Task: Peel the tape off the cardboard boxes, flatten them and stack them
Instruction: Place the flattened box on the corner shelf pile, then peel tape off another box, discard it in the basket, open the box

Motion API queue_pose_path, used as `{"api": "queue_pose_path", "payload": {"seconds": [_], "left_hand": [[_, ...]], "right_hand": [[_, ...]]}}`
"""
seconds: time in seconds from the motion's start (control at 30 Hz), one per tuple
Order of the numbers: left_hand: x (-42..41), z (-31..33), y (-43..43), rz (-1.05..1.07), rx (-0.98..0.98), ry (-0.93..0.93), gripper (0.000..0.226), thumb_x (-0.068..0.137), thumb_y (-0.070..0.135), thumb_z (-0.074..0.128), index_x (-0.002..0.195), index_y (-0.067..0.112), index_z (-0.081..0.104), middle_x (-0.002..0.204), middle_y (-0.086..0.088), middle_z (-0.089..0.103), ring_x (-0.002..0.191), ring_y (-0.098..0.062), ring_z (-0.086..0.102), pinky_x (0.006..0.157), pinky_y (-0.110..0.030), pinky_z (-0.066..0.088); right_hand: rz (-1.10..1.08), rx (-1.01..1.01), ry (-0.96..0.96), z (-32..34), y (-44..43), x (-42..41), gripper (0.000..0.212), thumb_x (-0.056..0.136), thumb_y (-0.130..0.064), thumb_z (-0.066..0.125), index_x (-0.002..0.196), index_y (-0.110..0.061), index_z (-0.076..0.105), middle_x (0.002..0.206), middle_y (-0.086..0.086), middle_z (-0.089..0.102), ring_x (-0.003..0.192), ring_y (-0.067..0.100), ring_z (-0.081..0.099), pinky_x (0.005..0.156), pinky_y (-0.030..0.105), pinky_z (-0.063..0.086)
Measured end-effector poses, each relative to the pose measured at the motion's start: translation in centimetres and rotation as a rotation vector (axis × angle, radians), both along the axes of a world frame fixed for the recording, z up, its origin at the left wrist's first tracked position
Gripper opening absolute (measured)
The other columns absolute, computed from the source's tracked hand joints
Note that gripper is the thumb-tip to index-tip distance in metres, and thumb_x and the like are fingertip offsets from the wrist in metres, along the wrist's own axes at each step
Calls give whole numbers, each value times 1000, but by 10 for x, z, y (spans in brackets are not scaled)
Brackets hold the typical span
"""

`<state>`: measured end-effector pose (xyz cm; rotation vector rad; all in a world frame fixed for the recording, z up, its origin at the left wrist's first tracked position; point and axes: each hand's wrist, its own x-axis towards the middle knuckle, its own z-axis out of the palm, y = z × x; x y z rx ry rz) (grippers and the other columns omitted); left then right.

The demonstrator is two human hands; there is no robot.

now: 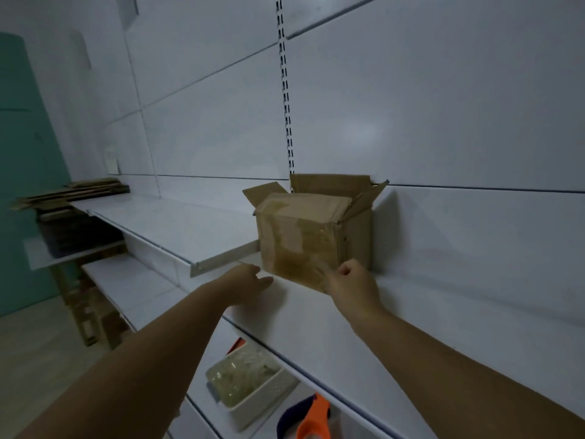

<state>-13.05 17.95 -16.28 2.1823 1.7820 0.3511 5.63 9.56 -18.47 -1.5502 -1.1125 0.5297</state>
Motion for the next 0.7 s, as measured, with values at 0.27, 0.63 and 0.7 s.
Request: {"api": "queue_pose_path", "payload": {"seconds": [0.27,0.63,0.7], "left_hand": [[40,-25,62,178,69,-523,33,94,33,34,82,12,57,84,-8,63,74,-22,58,74,-36,50],[32,-27,47,-360,88,-1275,42,74,-1,54,102,31,51,103,9,61,94,-7,59,69,-22,47],[30,-24,44,-404,110,-1318,55,72,-2,54,117,30,49,113,8,58,103,-12,56,80,-29,48]], "right_hand": [[34,40,35,-23,4,22,82,74,-52,66,141,-26,27,129,-11,43,113,10,47,92,28,40],[-224,230,-98,-8,-16,22,35,89,-39,51,124,-39,45,107,-32,57,97,-15,55,76,8,42],[-253,219,-155,-7,-19,19,34,93,-35,47,127,-31,48,110,-27,59,98,-14,55,77,7,42]]}}
